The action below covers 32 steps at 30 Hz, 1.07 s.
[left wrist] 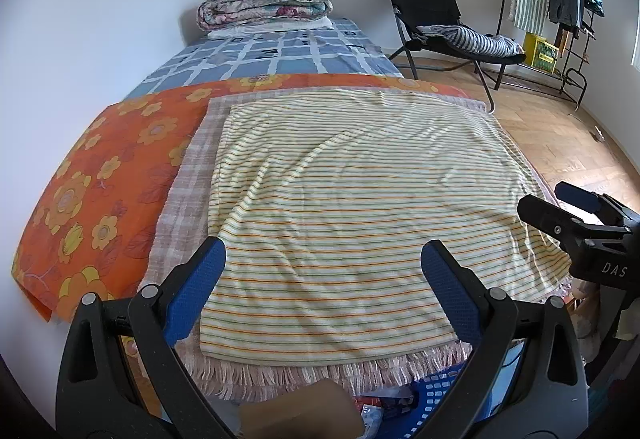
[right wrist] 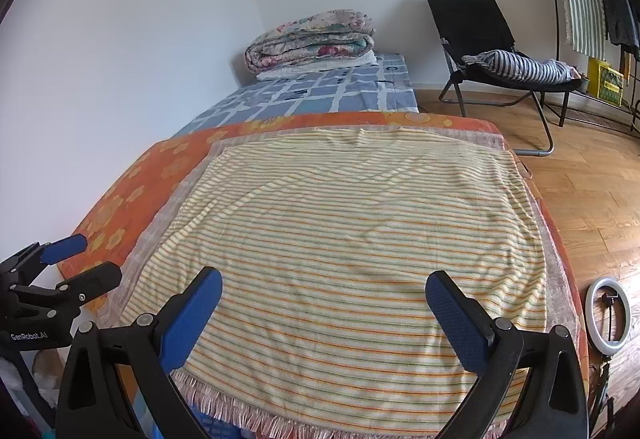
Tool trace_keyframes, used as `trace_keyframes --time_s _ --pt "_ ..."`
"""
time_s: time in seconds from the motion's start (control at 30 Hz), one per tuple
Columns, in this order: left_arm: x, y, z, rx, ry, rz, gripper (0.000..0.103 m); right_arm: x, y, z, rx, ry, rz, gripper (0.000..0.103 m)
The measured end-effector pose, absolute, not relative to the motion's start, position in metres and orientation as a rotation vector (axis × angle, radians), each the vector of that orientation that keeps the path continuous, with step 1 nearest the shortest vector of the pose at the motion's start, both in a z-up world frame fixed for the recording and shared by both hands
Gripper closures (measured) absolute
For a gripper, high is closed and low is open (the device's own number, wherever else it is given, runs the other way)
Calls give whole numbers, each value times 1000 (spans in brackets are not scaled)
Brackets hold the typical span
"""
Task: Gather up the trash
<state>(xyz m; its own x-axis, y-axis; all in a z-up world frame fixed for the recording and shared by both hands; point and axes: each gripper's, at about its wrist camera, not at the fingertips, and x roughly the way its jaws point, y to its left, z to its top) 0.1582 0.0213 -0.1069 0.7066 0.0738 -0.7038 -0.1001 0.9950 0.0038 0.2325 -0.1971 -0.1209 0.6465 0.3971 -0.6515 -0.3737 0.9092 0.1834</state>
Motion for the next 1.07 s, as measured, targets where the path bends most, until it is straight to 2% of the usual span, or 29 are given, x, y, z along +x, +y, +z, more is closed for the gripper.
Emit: trace_keyframes --time_s 1.07 --pt "150 26 -104 -7 754 136 3 230 -191 -127 14 765 445 0"
